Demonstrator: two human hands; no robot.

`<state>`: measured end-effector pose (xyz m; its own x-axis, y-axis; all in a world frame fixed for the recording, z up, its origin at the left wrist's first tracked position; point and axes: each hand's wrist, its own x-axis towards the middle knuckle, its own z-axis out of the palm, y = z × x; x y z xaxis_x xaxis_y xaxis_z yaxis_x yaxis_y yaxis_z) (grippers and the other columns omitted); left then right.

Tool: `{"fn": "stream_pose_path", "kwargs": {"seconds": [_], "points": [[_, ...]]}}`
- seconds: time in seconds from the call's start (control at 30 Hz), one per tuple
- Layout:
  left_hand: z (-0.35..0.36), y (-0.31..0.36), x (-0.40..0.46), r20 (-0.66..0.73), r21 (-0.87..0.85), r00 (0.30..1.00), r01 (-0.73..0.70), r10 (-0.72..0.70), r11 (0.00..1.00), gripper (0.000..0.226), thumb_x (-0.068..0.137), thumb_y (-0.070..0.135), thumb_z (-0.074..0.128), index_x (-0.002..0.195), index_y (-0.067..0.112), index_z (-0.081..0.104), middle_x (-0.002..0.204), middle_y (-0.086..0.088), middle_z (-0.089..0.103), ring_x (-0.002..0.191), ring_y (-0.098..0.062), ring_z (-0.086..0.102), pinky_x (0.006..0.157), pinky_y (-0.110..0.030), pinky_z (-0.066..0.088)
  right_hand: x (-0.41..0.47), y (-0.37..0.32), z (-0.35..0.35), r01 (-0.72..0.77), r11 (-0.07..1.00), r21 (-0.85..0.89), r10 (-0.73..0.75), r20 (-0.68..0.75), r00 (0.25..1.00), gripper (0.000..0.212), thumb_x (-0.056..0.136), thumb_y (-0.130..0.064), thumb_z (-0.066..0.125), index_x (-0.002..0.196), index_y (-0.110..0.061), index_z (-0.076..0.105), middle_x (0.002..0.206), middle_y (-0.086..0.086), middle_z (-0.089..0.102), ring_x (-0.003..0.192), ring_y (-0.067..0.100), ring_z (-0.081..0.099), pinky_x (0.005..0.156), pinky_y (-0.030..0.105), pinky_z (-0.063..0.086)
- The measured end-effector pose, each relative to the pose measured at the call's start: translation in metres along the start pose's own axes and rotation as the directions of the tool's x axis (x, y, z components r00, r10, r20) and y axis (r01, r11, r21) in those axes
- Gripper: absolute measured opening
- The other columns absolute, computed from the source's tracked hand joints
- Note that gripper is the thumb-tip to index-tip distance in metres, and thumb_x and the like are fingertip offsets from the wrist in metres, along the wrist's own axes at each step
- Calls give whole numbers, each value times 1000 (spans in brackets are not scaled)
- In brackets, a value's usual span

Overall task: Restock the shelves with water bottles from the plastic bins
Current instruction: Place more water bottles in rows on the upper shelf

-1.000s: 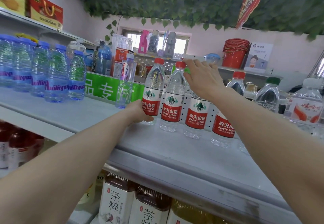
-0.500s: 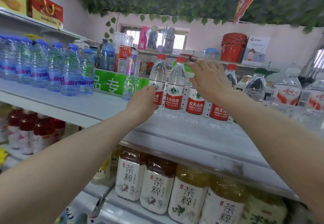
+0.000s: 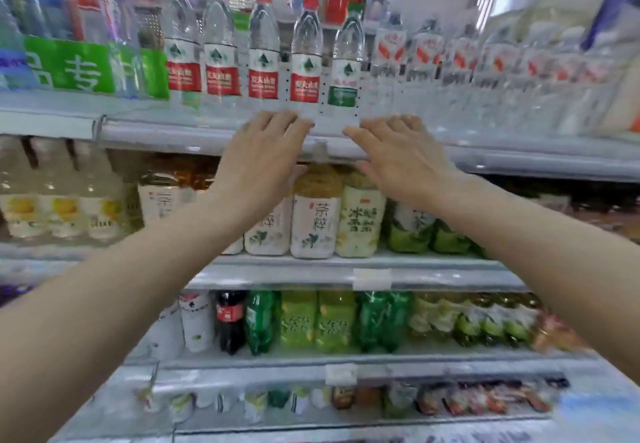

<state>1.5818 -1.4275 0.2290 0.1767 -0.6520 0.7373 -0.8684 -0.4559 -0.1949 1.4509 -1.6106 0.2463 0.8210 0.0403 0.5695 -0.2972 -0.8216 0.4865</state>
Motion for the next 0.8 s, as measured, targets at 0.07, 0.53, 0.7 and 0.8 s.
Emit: {"fn": "stream_pose_path", "kwargs": {"seconds": [0.07,0.53,0.7,0.8], "points": [[9,38,-7,0,-18,999,-39,39,999,64,78,28,76,132,8,49,132,-15,52,119,-38,49,95,-49,46,-45,14,1,-12,999,-35,13,27,1000,50,94,-32,56,140,-14,47,134,14,55,115,38,54,96,50,38],[145,399,-44,160,-374,956,-171,245,911,60,80,26,72,132,6,48,129,-19,53,112,-41,50,92,-49,45,-419,166,82,-161,987,-19,158,312,937,50,94,-39,45,136,-12,48,129,13,56,111,36,55,90,47,41],[218,547,-88,337,-489,897,-91,285,867,59,81,25,73,132,8,51,131,-15,54,116,-39,50,92,-47,43,-571,213,149,-347,933,98,269,450,851,51,91,-36,45,134,-9,52,129,15,56,106,38,57,88,46,44],[266,615,-125,434,-551,837,-46,333,833,60,78,24,76,131,9,53,131,-14,54,117,-37,50,96,-46,44,-653,216,193,-416,890,185,268,527,807,47,91,-28,50,131,-5,53,125,18,57,103,40,58,86,48,46]]}}
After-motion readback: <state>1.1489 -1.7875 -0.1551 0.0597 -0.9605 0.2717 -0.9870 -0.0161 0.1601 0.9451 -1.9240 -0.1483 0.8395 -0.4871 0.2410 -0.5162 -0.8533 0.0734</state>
